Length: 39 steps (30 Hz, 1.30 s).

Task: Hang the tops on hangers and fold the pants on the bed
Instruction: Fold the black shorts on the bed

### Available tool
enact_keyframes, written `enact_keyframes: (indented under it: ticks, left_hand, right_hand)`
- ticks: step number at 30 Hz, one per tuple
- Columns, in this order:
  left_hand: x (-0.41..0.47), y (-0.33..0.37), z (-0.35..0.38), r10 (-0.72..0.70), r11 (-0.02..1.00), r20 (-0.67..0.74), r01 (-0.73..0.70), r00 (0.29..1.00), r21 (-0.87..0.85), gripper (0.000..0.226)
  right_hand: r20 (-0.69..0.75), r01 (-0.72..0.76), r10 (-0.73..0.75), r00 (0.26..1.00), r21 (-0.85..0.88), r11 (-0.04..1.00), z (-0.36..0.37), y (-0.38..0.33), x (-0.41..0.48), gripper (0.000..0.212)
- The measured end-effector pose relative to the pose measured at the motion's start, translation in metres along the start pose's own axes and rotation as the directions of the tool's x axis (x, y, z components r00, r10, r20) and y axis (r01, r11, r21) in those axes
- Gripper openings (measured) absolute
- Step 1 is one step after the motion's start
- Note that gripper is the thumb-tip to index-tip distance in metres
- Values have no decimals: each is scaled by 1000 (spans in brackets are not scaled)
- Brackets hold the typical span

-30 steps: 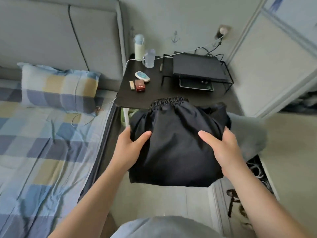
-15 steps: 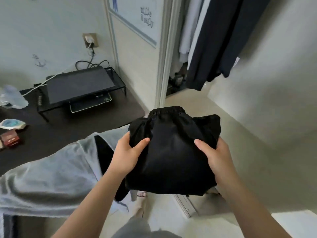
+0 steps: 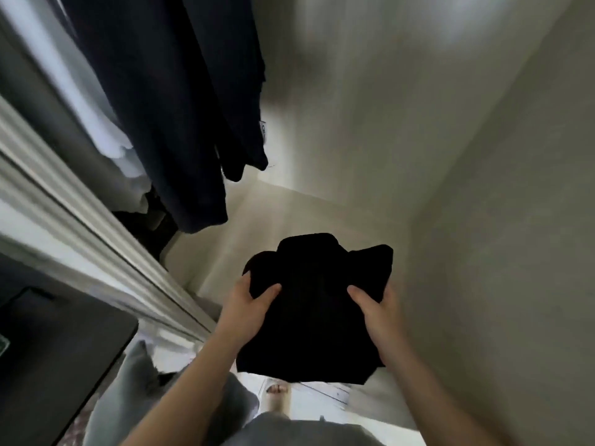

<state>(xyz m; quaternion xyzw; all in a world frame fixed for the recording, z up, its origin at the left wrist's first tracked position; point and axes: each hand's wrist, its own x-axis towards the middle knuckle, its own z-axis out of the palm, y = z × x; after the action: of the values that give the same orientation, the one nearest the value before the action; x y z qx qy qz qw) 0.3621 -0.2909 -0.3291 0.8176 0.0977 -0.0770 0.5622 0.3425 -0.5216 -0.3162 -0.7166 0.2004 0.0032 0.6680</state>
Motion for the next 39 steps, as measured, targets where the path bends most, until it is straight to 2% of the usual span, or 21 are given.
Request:
enact_keyframes:
  ticks: [7,11,14,18,20,22,24,27,29,31,34,39]
  left_hand:
    - [115,-18,47,-19,995,259,-7,966,101,26]
    - [163,-38,91,-63,983,361,-5,930,186,28]
    - [191,-57,125,-100,969,425,-9,900,248,37]
    - [211,-97,161,-267,912,412,90,871,400,56]
    - [205,-112,170,-232,822,351,-10,907,569,69]
    - [190,-121,172,-71,700,340,-196,938,686,77]
    - [179,-131,172,93,622,434,-392,896,678,81]
    - [169,-157,174,163,502,585,-577,794,644,85]
    - [162,-168,175,157,463,644,-631,749,622,85]
    - [156,-177,176,145,448,665,-648,733,616,87]
    - [157,-184,179,118,451,653,-626,748,636,88]
    - [171,-183,188,97,459,640,-604,763,651,84]
  right_hand:
    - [-262,-106,92,961,-37,994,-1,40,76,28]
    - [-362,-157,87,928,-171,973,-14,62,109,26]
    - [-427,-252,89,900,-342,906,-27,86,133,33]
    - [-435,-397,192,880,-450,800,-31,129,157,55]
    - [-463,-481,232,856,-546,686,-25,149,157,71]
    - [-450,-466,176,875,-690,554,-15,163,151,82]
    - [-321,-341,124,939,-824,452,-8,177,144,89]
    - [-187,-240,175,967,-898,369,1,202,138,98]
    - [-153,-219,220,963,-923,318,2,220,128,102]
    - [-128,-193,236,963,-942,276,2,234,119,104]
    - [-162,-219,235,958,-946,239,1,242,117,106]
    - [-192,-245,228,955,-941,233,2,241,136,107]
